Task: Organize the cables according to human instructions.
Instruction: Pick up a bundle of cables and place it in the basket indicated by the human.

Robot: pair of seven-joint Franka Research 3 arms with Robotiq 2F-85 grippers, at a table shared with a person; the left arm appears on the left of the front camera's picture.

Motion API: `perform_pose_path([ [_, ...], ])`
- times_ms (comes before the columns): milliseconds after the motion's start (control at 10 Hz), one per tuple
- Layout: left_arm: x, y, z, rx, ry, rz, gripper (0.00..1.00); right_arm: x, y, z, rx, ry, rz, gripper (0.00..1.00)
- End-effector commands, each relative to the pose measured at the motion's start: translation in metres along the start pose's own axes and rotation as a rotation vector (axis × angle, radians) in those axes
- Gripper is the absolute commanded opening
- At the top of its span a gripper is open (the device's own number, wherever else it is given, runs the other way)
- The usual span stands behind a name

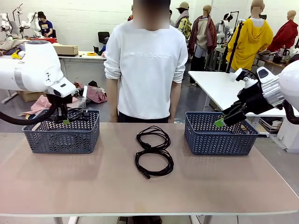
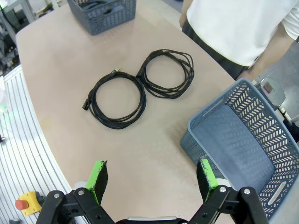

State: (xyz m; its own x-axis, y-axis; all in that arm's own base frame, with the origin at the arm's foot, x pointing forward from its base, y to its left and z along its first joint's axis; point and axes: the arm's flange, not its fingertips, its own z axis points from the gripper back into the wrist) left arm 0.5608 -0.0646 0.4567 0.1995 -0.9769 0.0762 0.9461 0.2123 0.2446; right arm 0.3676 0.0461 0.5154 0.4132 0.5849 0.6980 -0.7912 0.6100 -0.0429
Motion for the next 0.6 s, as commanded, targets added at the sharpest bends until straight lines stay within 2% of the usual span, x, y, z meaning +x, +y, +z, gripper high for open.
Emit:
perform_pose_path([
  [0,-0.0003,0.0108,0.0029,0.027,0.003,-0.018,0.0,-0.0008,-0.0022,-0.0011,0.015,-0.019,0.008,1.0],
  [100,0.0009,0.0125,0.0009,0.025,0.01,-0.021,0.0,-0.0008,-0.0022,-0.0011,0.015,-0.019,0.008,1.0],
  [200,0.0013,0.0138,-0.0013,0.019,0.014,-0.02,0.21,-0.0008,-0.0022,-0.0011,0.015,-0.019,0.008,1.0],
  [300,0.0006,0.016,-0.002,0.009,0.01,-0.003,0.34,-0.0008,-0.0022,-0.0011,0.015,-0.019,0.008,1.0],
  [400,-0.0008,0.0163,-0.0016,0.006,0.008,0.006,0.4,-0.0008,-0.0022,-0.0011,0.015,-0.019,0.008,1.0],
  [500,0.0013,0.017,-0.0005,0.002,0.005,0.014,0.53,-0.0008,-0.0022,-0.0011,0.015,-0.019,0.008,1.0],
])
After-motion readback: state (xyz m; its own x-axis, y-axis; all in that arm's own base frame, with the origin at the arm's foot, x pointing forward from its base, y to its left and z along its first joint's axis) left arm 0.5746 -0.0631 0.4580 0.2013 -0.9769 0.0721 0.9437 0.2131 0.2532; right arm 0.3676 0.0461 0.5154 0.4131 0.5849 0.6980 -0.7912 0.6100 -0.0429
